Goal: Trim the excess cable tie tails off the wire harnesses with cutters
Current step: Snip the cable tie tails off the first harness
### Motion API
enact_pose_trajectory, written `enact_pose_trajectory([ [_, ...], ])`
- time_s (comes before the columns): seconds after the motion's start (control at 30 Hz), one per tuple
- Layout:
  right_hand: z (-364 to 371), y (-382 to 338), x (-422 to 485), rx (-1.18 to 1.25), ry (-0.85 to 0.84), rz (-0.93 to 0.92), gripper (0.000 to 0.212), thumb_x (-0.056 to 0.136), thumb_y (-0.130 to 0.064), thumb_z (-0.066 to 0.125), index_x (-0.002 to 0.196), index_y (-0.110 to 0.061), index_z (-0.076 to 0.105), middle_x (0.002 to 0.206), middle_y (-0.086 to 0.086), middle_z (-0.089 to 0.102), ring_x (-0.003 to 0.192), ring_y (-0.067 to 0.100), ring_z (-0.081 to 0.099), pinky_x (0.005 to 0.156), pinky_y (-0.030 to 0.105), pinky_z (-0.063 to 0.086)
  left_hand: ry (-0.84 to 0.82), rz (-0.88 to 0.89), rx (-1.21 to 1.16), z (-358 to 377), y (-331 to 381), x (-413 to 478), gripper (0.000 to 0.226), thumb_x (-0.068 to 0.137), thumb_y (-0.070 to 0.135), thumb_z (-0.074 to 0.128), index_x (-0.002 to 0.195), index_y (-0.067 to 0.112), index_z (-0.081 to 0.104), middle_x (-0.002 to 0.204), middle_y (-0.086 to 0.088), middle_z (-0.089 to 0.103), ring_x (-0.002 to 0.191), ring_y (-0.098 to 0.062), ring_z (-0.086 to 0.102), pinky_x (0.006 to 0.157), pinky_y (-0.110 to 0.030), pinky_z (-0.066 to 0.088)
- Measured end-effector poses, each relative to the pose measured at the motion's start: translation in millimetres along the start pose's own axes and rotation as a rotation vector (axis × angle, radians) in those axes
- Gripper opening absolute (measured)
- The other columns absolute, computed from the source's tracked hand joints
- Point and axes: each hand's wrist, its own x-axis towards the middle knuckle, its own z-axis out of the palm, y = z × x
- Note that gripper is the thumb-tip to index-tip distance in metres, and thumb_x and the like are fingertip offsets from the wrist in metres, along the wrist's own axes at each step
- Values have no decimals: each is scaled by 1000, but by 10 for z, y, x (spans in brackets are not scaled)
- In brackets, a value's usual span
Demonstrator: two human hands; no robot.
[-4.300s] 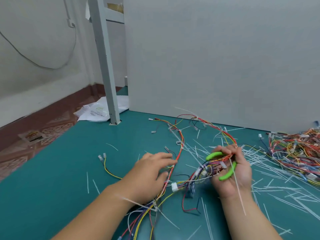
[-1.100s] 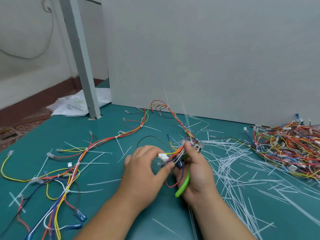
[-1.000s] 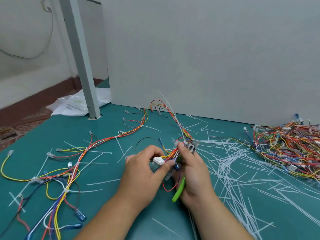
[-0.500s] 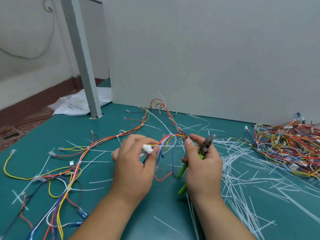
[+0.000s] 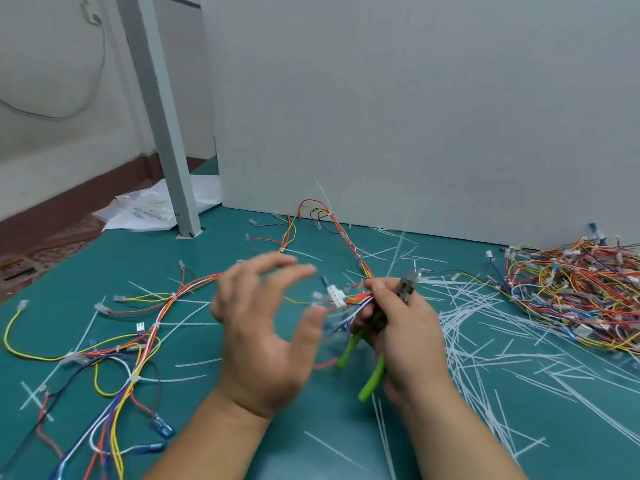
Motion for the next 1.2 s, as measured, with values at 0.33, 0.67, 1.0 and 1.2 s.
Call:
enact_pose_trajectory([
  [0.33,-39,-117,113,766,-48,184,22,85,-16,62,66,-13,73,66,-2,61,55,12,63,56,29,58,40,-631,-256,67,-113,32,52,88,32,53,139,29,52,143,9,44,127,-3,49,106,-31,44],
  [0.67,132,61,-5,380,-133,154,18,103,-4,48,100,-8,66,66,7,60,58,15,61,59,32,59,-433,-571,-642,207,113,-33,22,95,28,57,104,28,77,107,14,77,104,0,69,86,-11,48],
  [1.0,149,30,6,590,-159,338,13,90,-18,63,96,-10,71,65,3,61,56,14,63,57,29,59,-293,-630,-797,212,85,-37,36,93,0,65,124,19,66,118,-3,75,105,-13,73,84,-16,54],
  [1.2,142,51,17,564,-184,345,15,95,-20,61,101,-9,70,67,3,59,58,14,61,62,30,59,-233,-680,-855,243,57,-50,37,77,24,82,110,10,74,107,-10,77,96,-19,75,80,-25,58],
])
